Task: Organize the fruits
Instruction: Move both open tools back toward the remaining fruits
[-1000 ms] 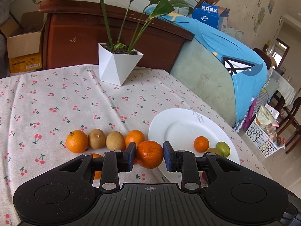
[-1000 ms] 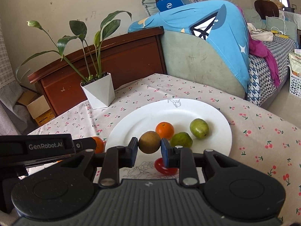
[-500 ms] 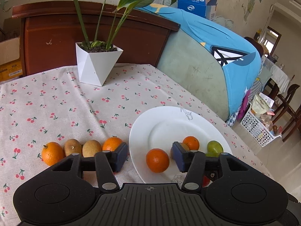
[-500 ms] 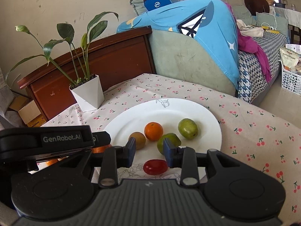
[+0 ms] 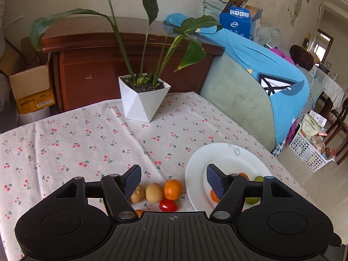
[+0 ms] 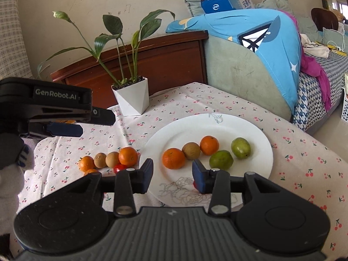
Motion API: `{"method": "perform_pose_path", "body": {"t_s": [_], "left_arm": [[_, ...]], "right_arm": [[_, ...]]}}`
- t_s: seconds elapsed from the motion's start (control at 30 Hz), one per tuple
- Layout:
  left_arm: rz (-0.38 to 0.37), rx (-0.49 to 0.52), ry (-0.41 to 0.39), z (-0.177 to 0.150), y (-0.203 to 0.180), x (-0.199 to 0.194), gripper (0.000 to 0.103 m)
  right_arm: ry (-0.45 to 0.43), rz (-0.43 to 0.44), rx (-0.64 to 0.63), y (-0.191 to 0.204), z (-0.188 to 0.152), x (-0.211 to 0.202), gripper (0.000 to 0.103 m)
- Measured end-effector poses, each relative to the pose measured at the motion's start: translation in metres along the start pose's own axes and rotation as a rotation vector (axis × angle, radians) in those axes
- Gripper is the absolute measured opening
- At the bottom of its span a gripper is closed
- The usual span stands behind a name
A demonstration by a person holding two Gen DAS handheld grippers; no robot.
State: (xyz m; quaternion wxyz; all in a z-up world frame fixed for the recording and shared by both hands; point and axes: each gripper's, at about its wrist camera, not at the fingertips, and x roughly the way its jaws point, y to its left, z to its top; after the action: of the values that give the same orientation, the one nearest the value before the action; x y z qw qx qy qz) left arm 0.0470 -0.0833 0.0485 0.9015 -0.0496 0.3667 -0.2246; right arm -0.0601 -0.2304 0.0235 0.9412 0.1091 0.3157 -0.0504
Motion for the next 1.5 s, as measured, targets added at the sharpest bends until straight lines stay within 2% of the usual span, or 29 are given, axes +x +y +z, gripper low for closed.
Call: {"method": "perform_pose_path", "body": {"t_s": [0.17, 0.33, 0.67, 1.07, 1.5], "left_arm": [[0.047, -0.074, -0.025, 0.000, 0.025, -0.015, 0.067], [0.071, -0.135, -0.004, -0.005, 0.045, -0.015, 0.067], [0.152, -0.224, -0.033, -0.010, 0.074, -0.021, 0.066], [0.194, -0.219, 0.014, -0.021, 0.085, -0.003, 0.065], [0.190, -0.213, 0.042, -0.031, 0.091, 0.003, 0.065]], "right_arm": [[0.012, 0.060, -0.084, 0.015, -0.002, -0.007, 0.040], [0.068, 0.127, -0.103, 0.024, -0.007, -0.002, 0.040], [0.109, 0.254, -0.158, 0.048, -0.005, 0.017, 0.040], [0.131, 0.297, -0.159, 0.069, -0.007, 0.051, 0.040], [0.135, 0.240, -0.202, 0.081, -0.012, 0.078, 0.040]]}}
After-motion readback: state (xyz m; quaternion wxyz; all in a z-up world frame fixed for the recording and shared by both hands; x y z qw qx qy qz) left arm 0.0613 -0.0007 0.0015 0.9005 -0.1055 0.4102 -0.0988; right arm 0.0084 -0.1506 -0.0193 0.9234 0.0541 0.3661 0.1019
